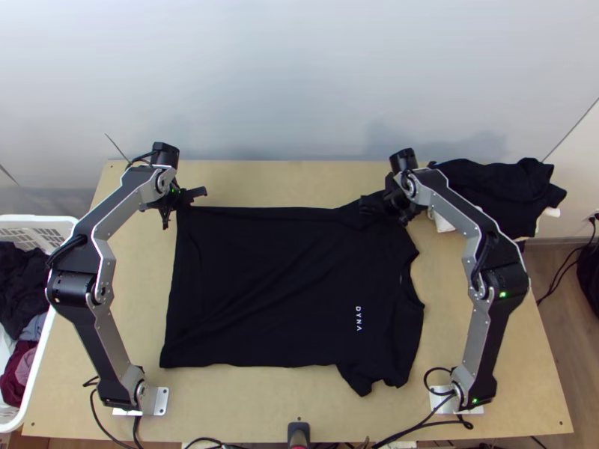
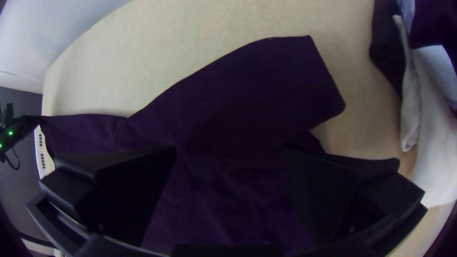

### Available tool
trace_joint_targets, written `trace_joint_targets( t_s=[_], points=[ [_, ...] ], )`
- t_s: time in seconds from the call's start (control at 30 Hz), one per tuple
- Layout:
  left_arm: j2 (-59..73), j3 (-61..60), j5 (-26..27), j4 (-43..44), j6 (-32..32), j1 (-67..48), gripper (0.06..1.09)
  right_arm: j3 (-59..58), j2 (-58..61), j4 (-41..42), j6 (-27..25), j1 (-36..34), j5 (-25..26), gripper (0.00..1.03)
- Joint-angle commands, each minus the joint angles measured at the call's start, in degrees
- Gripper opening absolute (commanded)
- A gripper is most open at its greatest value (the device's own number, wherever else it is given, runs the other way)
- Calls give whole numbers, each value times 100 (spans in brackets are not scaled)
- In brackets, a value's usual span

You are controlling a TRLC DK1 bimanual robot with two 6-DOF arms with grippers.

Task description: Fold the t-shirt

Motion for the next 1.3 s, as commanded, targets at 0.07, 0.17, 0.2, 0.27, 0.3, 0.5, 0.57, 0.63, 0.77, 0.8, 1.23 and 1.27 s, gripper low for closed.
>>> trace_joint_targets(
  t_s=[0.07,0.17,0.2,0.27,0.3,0.5,0.57,0.63,0.77,0.8,1.23,1.27],
  points=[
    [-12,-20,3,-14,-2,-23,10,568,320,-1,28,98,-10,98],
    [-12,-28,3,-22,7,-14,10,761,381,-10,45,125,-19,98],
    [-12,-28,3,-22,7,-14,10,796,381,-10,63,134,-19,98],
    [-12,-37,3,-31,7,-14,10,840,390,-10,63,151,-19,96],
    [-12,-37,3,-31,7,-14,10,840,390,-10,63,160,-19,93],
    [-4,-81,3,-31,7,-14,10,840,460,51,54,195,280,45],
    [-4,-81,3,-31,7,-14,10,858,478,262,-166,213,455,8],
    [-4,-90,3,-31,7,-14,10,884,531,262,-174,204,455,6],
    [-21,-125,3,-40,7,4,10,937,531,262,-333,274,869,3],
    [-30,-134,3,-49,7,13,10,937,522,254,-394,301,1018,3],
    [-443,-257,3,-84,77,171,10,981,21,-494,-420,327,1185,3],
    [-469,-292,3,-75,69,171,10,981,12,-608,-420,318,1159,3]
  ],
)
